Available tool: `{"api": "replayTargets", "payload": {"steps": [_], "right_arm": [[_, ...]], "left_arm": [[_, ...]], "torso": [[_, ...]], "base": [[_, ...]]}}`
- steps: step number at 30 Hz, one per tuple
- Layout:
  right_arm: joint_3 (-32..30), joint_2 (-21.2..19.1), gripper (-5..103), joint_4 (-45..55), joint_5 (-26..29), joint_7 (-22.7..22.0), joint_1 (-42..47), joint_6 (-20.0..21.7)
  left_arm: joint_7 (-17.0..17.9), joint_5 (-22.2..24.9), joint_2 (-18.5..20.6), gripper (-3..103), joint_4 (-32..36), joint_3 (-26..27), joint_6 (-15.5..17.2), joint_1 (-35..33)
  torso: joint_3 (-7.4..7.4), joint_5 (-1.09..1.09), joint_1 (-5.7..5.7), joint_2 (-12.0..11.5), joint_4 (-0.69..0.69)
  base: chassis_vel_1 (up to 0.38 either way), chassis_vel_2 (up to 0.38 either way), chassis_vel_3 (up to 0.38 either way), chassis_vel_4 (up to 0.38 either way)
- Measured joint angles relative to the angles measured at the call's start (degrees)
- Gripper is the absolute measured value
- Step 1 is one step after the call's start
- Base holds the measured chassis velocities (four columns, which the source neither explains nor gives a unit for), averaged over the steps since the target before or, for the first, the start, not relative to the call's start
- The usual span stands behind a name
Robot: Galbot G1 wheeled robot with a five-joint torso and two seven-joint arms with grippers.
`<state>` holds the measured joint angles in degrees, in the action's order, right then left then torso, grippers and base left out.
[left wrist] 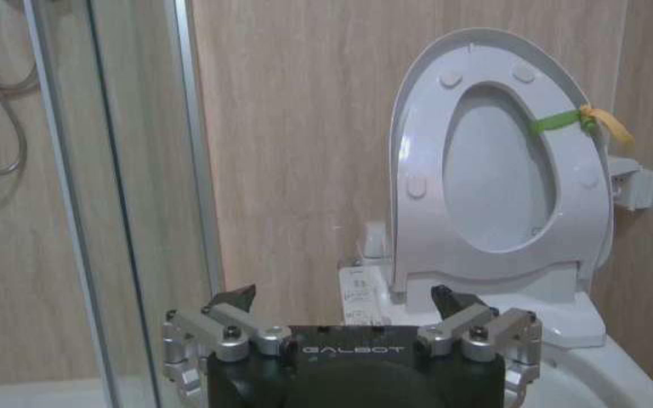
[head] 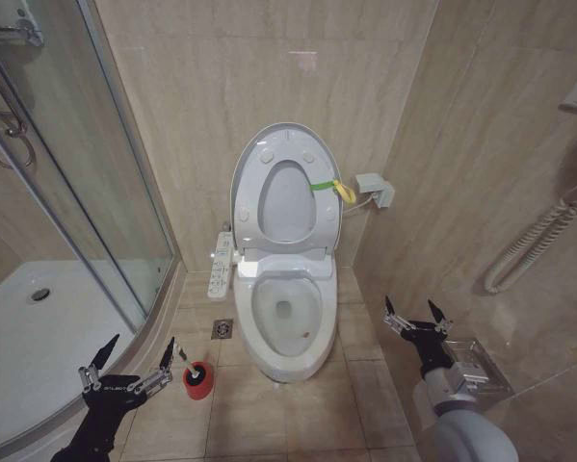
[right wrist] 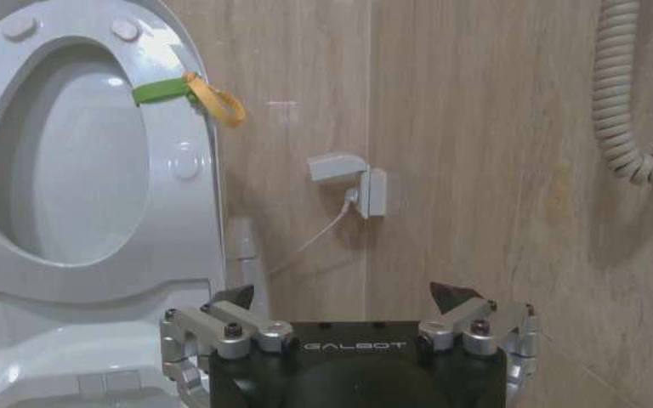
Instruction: Open the toilet lid, clean the toilet bowl with a toilet brush, close the toilet lid, and flush.
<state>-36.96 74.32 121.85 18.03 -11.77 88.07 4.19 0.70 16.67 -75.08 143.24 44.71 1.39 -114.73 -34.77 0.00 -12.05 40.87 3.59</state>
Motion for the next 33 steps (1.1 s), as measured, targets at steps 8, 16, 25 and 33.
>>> {"api": "replayTargets", "payload": {"steps": [8, 16, 25, 33], "right_arm": [[0.0, 1.0, 100, 0.9, -1.1, 2.2, 0.7, -1.4], [0.2, 1.3, 100, 1.2, -0.7, 3.3, 1.0, -3.2], [1.3, 1.5, 100, 1.4, -0.5, 3.4, 0.6, -3.0], [1.0, 1.3, 100, 1.6, 0.1, 3.6, 0.5, -2.8]], "left_arm": [[0.0, 0.0, 0.0, 100, 0.0, 0.0, 0.0, 0.0], [0.0, 0.0, 0.0, 100, 0.0, 0.0, 0.0, 0.0], [0.0, 0.0, 0.0, 100, 0.0, 0.0, 0.0, 0.0], [0.0, 0.0, 0.0, 100, 0.0, 0.0, 0.0, 0.0]], "torso": [[0.0, 0.0, 0.0, 0.0, 0.0], [0.0, 0.0, 0.0, 0.0, 0.0], [0.0, 0.0, 0.0, 0.0, 0.0], [0.0, 0.0, 0.0, 0.0, 0.0]], "base": [[0.0, 0.0, 0.0, 0.0], [0.0, 0.0, 0.0, 0.0], [0.0, 0.0, 0.0, 0.0], [0.0, 0.0, 0.0, 0.0]]}}
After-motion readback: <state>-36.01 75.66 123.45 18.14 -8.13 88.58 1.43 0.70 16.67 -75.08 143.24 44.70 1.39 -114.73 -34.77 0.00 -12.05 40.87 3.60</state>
